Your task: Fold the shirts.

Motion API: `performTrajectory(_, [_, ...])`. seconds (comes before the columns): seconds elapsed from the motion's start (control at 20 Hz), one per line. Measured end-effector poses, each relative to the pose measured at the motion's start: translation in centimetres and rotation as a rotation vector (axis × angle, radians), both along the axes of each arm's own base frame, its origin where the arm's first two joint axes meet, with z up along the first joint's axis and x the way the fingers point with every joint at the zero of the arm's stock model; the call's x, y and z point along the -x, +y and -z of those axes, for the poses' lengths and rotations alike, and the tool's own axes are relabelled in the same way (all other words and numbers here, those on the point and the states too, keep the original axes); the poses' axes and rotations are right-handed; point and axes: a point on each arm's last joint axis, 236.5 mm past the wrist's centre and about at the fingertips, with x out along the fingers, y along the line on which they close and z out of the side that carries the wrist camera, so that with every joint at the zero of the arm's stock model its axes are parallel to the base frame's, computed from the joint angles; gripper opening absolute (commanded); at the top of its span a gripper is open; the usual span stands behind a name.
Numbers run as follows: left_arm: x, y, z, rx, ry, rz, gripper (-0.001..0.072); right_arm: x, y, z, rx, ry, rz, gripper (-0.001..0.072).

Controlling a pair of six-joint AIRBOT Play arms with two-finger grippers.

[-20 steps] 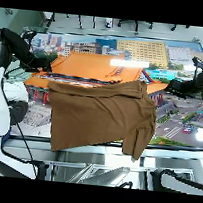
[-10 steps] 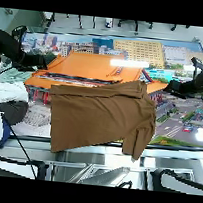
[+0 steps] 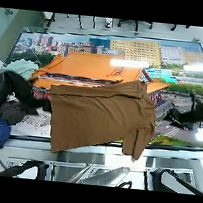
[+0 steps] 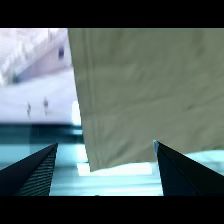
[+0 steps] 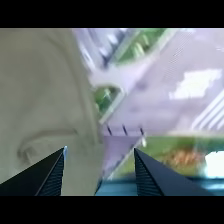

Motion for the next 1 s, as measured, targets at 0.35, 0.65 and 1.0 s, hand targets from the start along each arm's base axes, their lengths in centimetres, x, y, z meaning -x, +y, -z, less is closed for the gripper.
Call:
performTrajectory(0.35, [8.3,-2.0,5.5,0.08,0.136,-0.098,0.0704,1.9,1.5,1.6,-0.087,0.014,0.058,0.0486])
performTrajectory(0.65, [7.5,-2.8,6.3,0.236,0.11,-0.238,0.0704,1.8,1.8,1.7,-0.104,0.004,0.06,0.0486])
performTrajectory(1.0, [9.1,-3.1,7.9,0.291,0.246,-0.261,0.0704,1.9,1.9,1.6,-0.11,0.005,0.058,0.0486])
